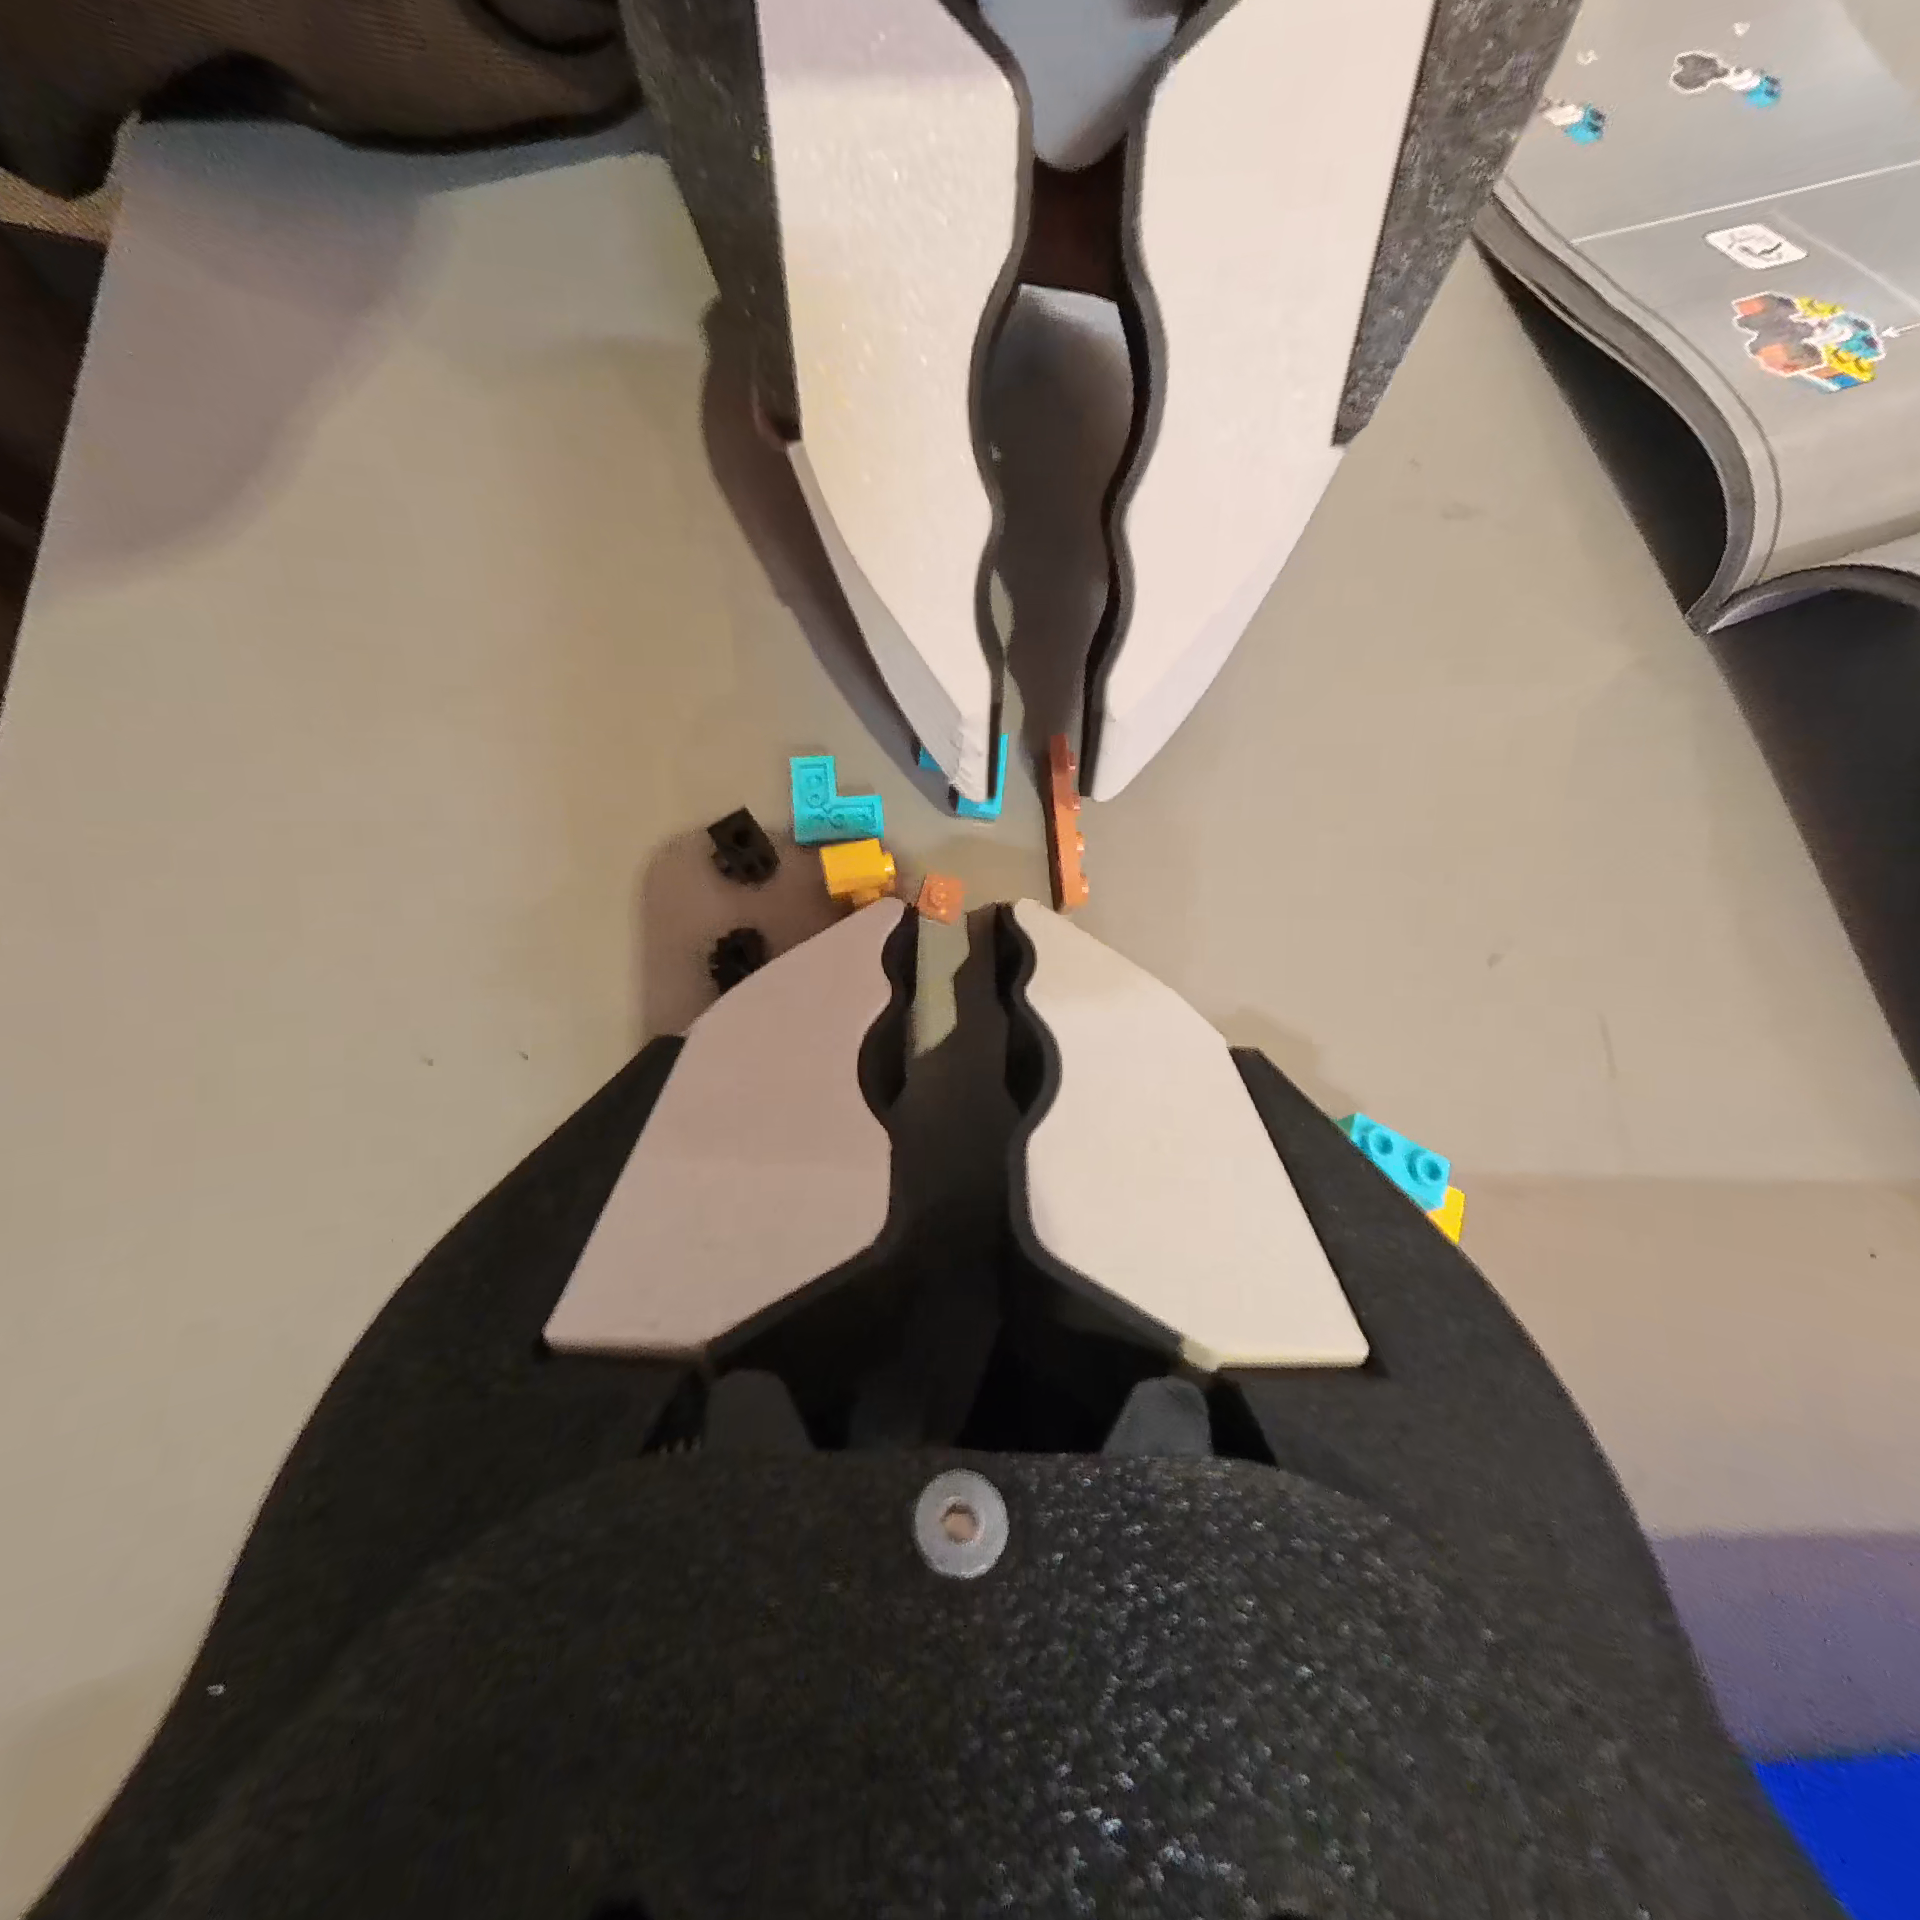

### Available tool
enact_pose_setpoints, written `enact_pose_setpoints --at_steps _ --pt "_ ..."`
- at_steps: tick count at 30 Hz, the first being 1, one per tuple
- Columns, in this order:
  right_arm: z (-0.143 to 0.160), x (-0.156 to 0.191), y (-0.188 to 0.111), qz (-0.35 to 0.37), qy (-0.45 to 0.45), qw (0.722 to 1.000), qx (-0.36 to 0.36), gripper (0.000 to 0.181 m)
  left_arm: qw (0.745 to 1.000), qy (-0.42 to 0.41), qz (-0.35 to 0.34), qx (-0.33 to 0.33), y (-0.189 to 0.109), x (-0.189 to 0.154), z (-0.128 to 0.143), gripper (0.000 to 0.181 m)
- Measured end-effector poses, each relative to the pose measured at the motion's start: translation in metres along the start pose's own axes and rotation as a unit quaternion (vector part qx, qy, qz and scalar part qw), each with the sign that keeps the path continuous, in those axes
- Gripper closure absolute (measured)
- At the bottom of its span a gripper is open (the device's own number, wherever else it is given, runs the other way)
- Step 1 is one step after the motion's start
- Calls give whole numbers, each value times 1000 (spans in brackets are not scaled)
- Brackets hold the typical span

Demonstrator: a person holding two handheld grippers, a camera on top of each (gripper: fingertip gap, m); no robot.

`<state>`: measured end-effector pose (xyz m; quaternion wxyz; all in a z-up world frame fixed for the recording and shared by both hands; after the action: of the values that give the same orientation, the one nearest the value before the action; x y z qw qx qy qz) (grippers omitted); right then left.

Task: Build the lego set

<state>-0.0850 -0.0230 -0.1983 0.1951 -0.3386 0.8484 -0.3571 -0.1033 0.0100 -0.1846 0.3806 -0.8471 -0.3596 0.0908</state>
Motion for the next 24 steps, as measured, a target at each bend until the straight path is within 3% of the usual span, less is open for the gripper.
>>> enact_pose_setpoints --at_steps 16,24 --pt "-2 -1 0 25 22 999 6 171 1000 0 -1 -8 -2 0 -2 168" --pt "-16 -12 -27 -6 128 984 -125 171 996 45 -41 -72 -12 4 -22 168"
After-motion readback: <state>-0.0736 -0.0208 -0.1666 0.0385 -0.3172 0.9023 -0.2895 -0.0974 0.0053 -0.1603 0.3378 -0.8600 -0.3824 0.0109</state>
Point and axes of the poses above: each gripper's, where its closed fingertips meet, y out along the fingers, z out of its underside, x = y × z across the jaws, the point moved 2 cm from there along -y, back along the fingers, and after that the axes turned 2 degrees about x, right-handed, at the moved point
